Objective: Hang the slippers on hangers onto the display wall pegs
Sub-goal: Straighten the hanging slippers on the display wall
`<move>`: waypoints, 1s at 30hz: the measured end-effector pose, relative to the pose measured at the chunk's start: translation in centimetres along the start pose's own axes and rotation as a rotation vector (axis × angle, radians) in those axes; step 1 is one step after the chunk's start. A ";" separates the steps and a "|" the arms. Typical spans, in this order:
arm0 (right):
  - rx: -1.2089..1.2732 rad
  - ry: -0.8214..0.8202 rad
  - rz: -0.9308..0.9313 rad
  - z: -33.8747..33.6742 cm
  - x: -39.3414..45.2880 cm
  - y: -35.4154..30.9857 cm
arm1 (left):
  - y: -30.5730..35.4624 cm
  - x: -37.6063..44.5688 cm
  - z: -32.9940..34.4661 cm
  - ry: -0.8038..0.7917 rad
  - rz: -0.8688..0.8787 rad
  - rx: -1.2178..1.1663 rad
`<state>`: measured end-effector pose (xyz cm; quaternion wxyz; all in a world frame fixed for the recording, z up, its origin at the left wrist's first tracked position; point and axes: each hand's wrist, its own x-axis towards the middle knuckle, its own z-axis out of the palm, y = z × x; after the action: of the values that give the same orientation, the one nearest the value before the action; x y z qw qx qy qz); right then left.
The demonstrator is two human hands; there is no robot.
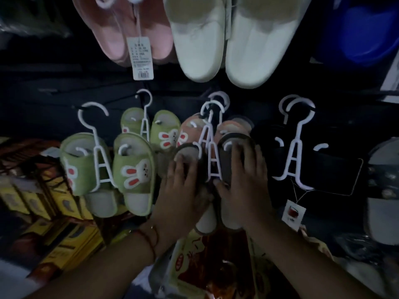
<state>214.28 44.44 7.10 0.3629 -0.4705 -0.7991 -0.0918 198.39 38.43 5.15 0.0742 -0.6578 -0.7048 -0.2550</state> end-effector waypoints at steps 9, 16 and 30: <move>0.103 -0.179 -0.266 -1.8 -0.9 -1.5 | -3.9 -3.5 -10.0 0.093 0.215 0.306; 0.326 -0.283 -0.297 0.4 -0.5 -11.3 | -14.9 -6.1 -11.8 0.082 0.011 0.469; 0.090 -0.220 -0.051 2.7 1.4 -21.5 | -25.4 -1.3 -12.3 0.135 0.419 0.262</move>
<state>194.99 35.08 10.29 0.2912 -0.4404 -0.8492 -0.0129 171.18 31.56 8.44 0.2566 -0.7557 -0.5737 -0.1840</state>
